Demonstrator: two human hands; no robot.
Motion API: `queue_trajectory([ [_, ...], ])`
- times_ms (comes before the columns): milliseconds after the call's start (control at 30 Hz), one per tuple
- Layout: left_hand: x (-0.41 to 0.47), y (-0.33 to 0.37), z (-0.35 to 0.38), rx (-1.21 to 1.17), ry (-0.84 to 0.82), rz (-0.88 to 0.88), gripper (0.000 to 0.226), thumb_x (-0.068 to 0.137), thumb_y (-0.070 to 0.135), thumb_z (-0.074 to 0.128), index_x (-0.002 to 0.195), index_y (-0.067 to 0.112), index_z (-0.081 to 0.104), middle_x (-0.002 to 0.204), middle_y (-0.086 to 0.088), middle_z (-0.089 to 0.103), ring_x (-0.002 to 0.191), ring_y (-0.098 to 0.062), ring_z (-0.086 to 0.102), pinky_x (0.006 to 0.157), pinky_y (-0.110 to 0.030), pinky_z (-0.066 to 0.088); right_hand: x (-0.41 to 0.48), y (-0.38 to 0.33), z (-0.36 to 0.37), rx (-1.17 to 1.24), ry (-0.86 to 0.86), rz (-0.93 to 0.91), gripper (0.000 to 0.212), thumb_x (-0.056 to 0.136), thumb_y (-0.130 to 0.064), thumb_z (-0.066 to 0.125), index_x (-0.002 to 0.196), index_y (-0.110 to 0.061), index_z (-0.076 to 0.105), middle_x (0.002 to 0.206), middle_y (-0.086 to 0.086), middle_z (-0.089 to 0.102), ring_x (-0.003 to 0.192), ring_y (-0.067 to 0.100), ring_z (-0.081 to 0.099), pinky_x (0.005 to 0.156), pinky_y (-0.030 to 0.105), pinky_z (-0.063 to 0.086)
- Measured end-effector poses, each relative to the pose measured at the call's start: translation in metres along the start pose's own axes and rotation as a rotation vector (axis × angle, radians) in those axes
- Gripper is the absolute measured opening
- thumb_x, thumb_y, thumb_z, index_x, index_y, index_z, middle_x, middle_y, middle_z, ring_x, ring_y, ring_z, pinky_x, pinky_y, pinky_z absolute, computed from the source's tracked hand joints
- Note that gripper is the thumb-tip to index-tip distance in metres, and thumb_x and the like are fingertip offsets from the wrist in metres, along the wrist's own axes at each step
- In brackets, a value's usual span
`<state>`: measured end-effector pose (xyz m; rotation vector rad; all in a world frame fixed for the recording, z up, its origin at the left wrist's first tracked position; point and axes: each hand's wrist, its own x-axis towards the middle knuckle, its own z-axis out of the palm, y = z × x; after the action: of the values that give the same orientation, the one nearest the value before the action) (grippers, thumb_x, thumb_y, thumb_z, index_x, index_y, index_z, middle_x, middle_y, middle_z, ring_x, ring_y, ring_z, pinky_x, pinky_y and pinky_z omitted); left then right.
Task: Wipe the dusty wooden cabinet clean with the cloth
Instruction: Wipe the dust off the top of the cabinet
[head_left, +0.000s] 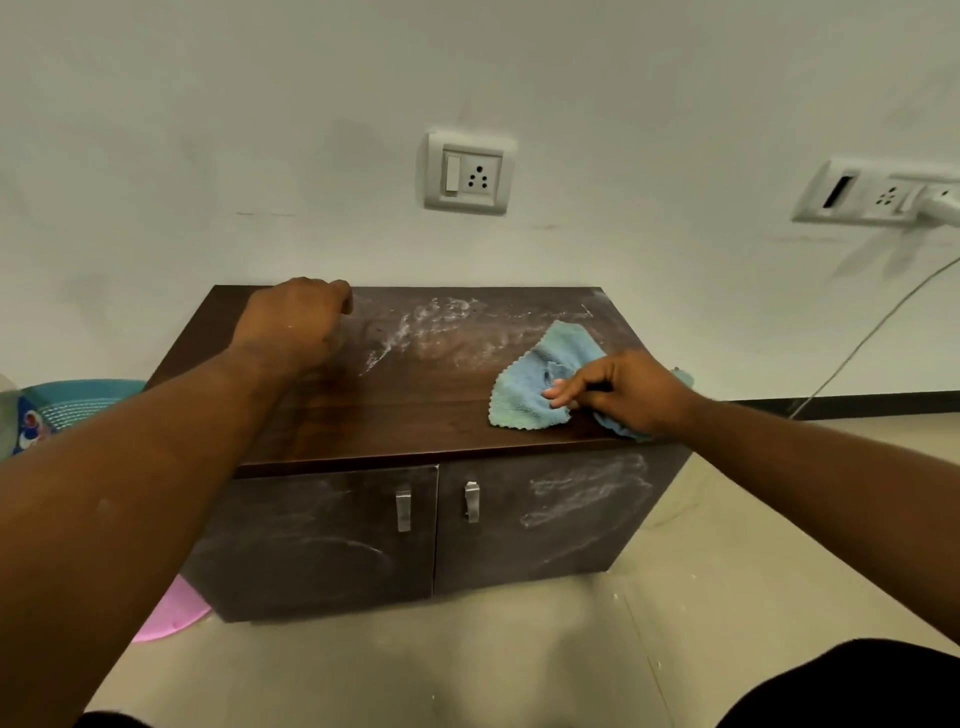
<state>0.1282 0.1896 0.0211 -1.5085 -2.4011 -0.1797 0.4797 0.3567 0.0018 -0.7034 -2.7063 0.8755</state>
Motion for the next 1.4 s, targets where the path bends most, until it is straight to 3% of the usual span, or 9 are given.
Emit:
queue_trajectory([
  [133, 0.000, -0.009, 0.002, 0.003, 0.020, -0.019, 0.026, 0.097, 0.025, 0.047, 0.119, 0.025, 0.060, 0.106, -0.008, 0.067, 0.092, -0.028, 0.061, 0.067, -0.036, 0.041, -0.005, 0.002, -0.013, 0.052, -0.017, 0.123, 0.019, 0.086, -0.018, 0.075, 0.096, -0.034, 0.078, 0.107, -0.016, 0.074, 0.108, 0.015, 0.069, 0.099, 0.034, 0.053],
  [300, 0.003, -0.010, 0.004, 0.022, 0.036, -0.017, 0.025, 0.098, 0.028, 0.046, 0.120, 0.029, 0.060, 0.104, -0.009, 0.068, 0.087, -0.029, 0.061, 0.065, -0.037, 0.042, -0.004, 0.004, -0.018, -0.450, 0.108, 0.202, 0.047, 0.076, -0.048, 0.079, 0.120, -0.038, 0.068, 0.130, -0.002, 0.062, 0.115, 0.018, 0.054, 0.093, 0.023, 0.039],
  [400, 0.005, -0.008, 0.007, 0.021, 0.012, -0.006, 0.025, 0.097, 0.030, 0.049, 0.120, 0.031, 0.059, 0.105, -0.009, 0.068, 0.088, -0.030, 0.062, 0.066, -0.036, 0.044, -0.010, 0.025, -0.027, -0.383, 0.089, 0.392, 0.041, 0.079, -0.033, 0.081, 0.118, -0.033, 0.071, 0.125, -0.004, 0.067, 0.092, 0.010, 0.060, 0.068, 0.002, 0.039],
  [567, 0.003, -0.011, 0.012, 0.030, -0.051, -0.021, 0.031, 0.087, 0.027, 0.058, 0.117, 0.035, 0.060, 0.109, -0.008, 0.069, 0.093, -0.031, 0.066, 0.068, -0.034, 0.044, 0.018, 0.044, -0.050, -0.318, 0.199, 0.433, 0.022, 0.083, -0.009, 0.076, 0.101, -0.022, 0.079, 0.103, 0.000, 0.076, 0.061, 0.001, 0.059, 0.046, 0.002, 0.038],
  [700, 0.007, -0.006, 0.015, 0.071, -0.080, -0.024, 0.034, 0.090, 0.024, 0.052, 0.120, 0.035, 0.059, 0.114, -0.007, 0.069, 0.096, -0.030, 0.067, 0.067, -0.035, 0.044, 0.069, 0.050, -0.057, -0.412, 0.199, 0.441, 0.025, 0.085, -0.006, 0.073, 0.105, -0.019, 0.078, 0.108, 0.005, 0.074, 0.067, 0.010, 0.058, 0.057, 0.014, 0.043],
  [800, 0.007, -0.002, 0.011, 0.051, -0.083, -0.018, 0.035, 0.090, 0.024, 0.052, 0.122, 0.035, 0.059, 0.115, -0.006, 0.069, 0.098, -0.029, 0.066, 0.069, -0.035, 0.046, 0.078, 0.053, -0.062, -0.455, 0.148, 0.385, 0.024, 0.089, -0.015, 0.071, 0.112, -0.021, 0.076, 0.118, 0.004, 0.071, 0.077, 0.010, 0.060, 0.060, 0.007, 0.040],
  [933, 0.009, 0.000, 0.006, 0.026, -0.053, -0.028, 0.032, 0.091, 0.025, 0.055, 0.121, 0.033, 0.059, 0.108, -0.008, 0.068, 0.079, -0.023, 0.055, 0.065, -0.034, 0.045, 0.039, 0.048, -0.054, -0.536, 0.077, 0.298, 0.031, 0.095, -0.035, 0.061, 0.123, -0.025, 0.070, 0.125, 0.003, 0.069, 0.109, 0.021, 0.063, 0.095, 0.026, 0.047],
  [1200, 0.001, -0.005, -0.003, 0.045, -0.082, -0.014, 0.037, 0.085, 0.029, 0.064, 0.122, 0.032, 0.059, 0.107, -0.008, 0.068, 0.087, -0.028, 0.062, 0.066, -0.034, 0.044, -0.067, 0.042, -0.040, -0.232, 0.177, 0.320, 0.016, 0.080, -0.019, 0.081, 0.096, -0.023, 0.081, 0.107, -0.009, 0.075, 0.097, -0.004, 0.064, 0.076, -0.007, 0.037],
  [1400, -0.003, -0.011, -0.006, 0.047, -0.039, -0.037, 0.030, 0.090, 0.030, 0.053, 0.119, 0.029, 0.061, 0.101, -0.009, 0.067, 0.085, -0.030, 0.061, 0.065, -0.034, 0.041, -0.019, 0.001, -0.004, -0.179, 0.061, 0.077, 0.019, 0.076, -0.021, 0.084, 0.094, -0.026, 0.081, 0.104, -0.009, 0.076, 0.102, -0.003, 0.066, 0.091, 0.008, 0.047],
])
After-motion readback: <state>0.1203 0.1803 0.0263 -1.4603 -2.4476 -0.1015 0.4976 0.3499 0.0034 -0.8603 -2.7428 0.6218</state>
